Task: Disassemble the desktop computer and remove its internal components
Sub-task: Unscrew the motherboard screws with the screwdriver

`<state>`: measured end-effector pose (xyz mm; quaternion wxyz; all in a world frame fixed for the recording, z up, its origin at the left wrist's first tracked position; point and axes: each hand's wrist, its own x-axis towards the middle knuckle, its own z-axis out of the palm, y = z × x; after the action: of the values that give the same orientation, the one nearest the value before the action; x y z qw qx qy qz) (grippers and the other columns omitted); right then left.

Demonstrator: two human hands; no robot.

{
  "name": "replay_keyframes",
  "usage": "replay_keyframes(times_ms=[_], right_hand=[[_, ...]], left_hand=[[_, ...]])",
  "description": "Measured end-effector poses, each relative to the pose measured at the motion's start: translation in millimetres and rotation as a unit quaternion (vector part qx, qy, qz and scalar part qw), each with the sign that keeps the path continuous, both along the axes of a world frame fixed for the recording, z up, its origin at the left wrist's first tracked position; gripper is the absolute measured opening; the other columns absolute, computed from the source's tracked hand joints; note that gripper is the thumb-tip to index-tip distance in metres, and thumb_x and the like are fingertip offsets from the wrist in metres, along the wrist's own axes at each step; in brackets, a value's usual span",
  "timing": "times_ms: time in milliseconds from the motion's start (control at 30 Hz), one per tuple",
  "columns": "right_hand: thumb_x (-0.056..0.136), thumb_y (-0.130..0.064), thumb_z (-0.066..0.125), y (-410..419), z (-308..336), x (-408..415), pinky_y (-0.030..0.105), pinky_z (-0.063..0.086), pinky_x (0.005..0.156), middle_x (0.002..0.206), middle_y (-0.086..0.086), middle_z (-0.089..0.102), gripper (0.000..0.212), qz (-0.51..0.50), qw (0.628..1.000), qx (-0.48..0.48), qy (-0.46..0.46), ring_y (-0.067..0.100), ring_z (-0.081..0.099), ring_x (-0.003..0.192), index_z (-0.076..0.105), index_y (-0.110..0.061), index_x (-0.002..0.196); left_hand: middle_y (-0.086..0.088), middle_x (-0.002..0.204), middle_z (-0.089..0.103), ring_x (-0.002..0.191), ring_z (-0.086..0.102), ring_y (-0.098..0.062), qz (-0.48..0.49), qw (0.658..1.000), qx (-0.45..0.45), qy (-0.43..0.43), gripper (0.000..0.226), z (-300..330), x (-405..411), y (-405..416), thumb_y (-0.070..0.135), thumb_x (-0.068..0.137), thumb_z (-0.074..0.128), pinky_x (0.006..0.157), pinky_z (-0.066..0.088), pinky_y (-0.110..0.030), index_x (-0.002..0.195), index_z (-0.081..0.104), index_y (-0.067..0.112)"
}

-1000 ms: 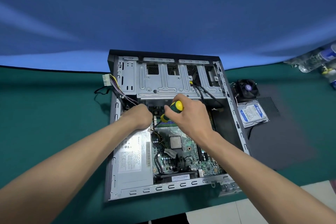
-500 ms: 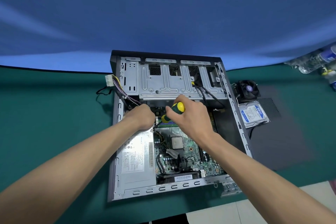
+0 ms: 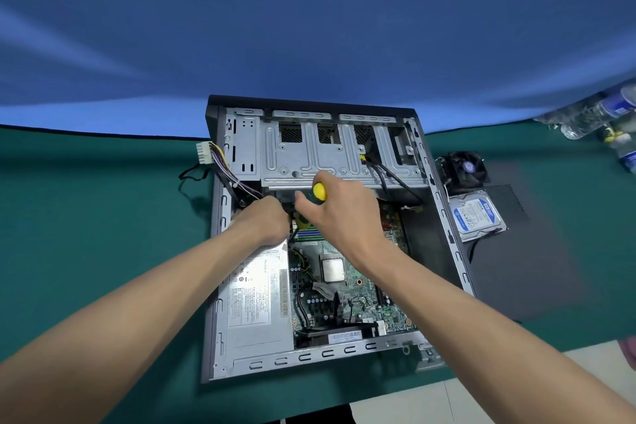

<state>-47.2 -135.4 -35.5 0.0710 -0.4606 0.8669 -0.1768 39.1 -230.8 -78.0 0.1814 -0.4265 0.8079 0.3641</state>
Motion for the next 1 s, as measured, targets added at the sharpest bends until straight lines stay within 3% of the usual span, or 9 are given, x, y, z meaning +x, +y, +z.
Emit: replay_keyframes(times_ms=[167, 300, 433, 500, 667, 800, 900, 1000], right_hand=[[0.085, -0.041, 0.055, -12.6, 4.4, 3.2, 0.030, 0.023, 0.048, 0.054, -0.002, 0.040, 0.026, 0.015, 1.000, 0.018, 0.018, 0.028, 0.046, 0.058, 0.057, -0.015, 0.085], [0.086, -0.043, 0.053, -13.7, 3.2, 2.4, 0.030, 0.025, 0.049, 0.053, -0.002, 0.040, 0.029, -0.011, 0.999, 0.023, 0.045, 0.028, 0.044, 0.056, 0.042, -0.019, 0.076], [0.088, -0.042, 0.053, -10.4, 2.4, 3.1, 0.030, 0.022, 0.050, 0.057, -0.001, 0.043, 0.028, 0.027, 0.999, 0.005, 0.046, 0.026, 0.042, 0.057, 0.053, -0.014, 0.086], [0.088, -0.043, 0.054, -12.7, 6.8, 0.6, 0.031, 0.025, 0.054, 0.064, 0.000, 0.047, 0.031, 0.068, 0.997, 0.034, 0.027, 0.026, 0.042, 0.063, 0.053, -0.014, 0.097], [0.083, -0.033, 0.061, -21.2, 21.6, -6.8, 0.029, 0.035, 0.061, 0.079, 0.005, 0.055, 0.029, 0.066, 0.989, 0.117, -0.057, 0.030, 0.053, 0.077, 0.054, -0.016, 0.105], [0.089, -0.034, 0.054, -21.3, 24.9, -6.9, 0.031, 0.035, 0.064, 0.094, 0.012, 0.063, 0.026, 0.042, 0.985, 0.164, 0.023, 0.033, 0.060, 0.090, 0.057, -0.011, 0.102], [0.097, -0.048, 0.039, -20.1, 24.4, 5.9, 0.033, 0.035, 0.064, 0.096, 0.013, 0.066, 0.046, 0.058, 0.982, 0.167, 0.071, 0.033, 0.062, 0.091, 0.060, -0.008, 0.103], [0.099, -0.031, 0.039, -24.3, 27.0, 9.6, 0.034, 0.034, 0.066, 0.104, 0.018, 0.063, 0.032, 0.079, 0.981, 0.177, 0.034, 0.036, 0.060, 0.097, 0.052, -0.005, 0.111]], left_hand=[[-0.007, 0.069, 0.056, 0.072, 0.055, -0.028, 0.001, 1.000, 0.011, 0.026, 0.020, -1.4, 2.1, 0.6, 0.017, 0.091, 0.051, 0.068, 0.045, -0.036, 0.080, 0.058, 0.003], [-0.011, 0.080, 0.062, 0.079, 0.061, -0.029, 0.014, 1.000, 0.005, 0.025, 0.017, -1.4, 2.8, 1.3, 0.007, 0.087, 0.046, 0.067, 0.047, -0.035, 0.089, 0.062, 0.003], [-0.011, 0.076, 0.060, 0.075, 0.059, -0.031, -0.003, 0.999, 0.006, 0.037, 0.015, -1.4, 3.0, -0.4, 0.010, 0.086, 0.047, 0.063, 0.043, -0.034, 0.081, 0.059, 0.003], [-0.010, 0.074, 0.060, 0.074, 0.058, -0.030, -0.011, 0.999, 0.009, 0.041, 0.015, -1.9, 2.9, -1.0, 0.014, 0.087, 0.049, 0.064, 0.044, -0.034, 0.080, 0.058, 0.004], [-0.004, 0.061, 0.048, 0.057, 0.047, -0.021, 0.004, 1.000, -0.012, 0.022, 0.022, -2.3, 1.8, -0.5, 0.007, 0.085, 0.047, 0.047, 0.029, -0.028, 0.063, 0.046, 0.010], [-0.005, 0.063, 0.049, 0.059, 0.048, -0.021, 0.017, 0.999, -0.019, 0.023, 0.024, -4.7, 1.3, 0.0, 0.006, 0.086, 0.042, 0.049, 0.032, -0.028, 0.063, 0.047, 0.009], [-0.007, 0.067, 0.057, 0.067, 0.056, -0.027, 0.003, 0.999, -0.007, 0.040, 0.022, -5.8, 1.6, -1.5, 0.012, 0.087, 0.045, 0.057, 0.041, -0.031, 0.068, 0.055, 0.007], [-0.005, 0.060, 0.051, 0.062, 0.050, -0.026, -0.006, 0.999, -0.002, 0.040, 0.027, -4.7, 1.3, -1.3, 0.007, 0.084, 0.046, 0.054, 0.035, -0.029, 0.058, 0.047, 0.009]])
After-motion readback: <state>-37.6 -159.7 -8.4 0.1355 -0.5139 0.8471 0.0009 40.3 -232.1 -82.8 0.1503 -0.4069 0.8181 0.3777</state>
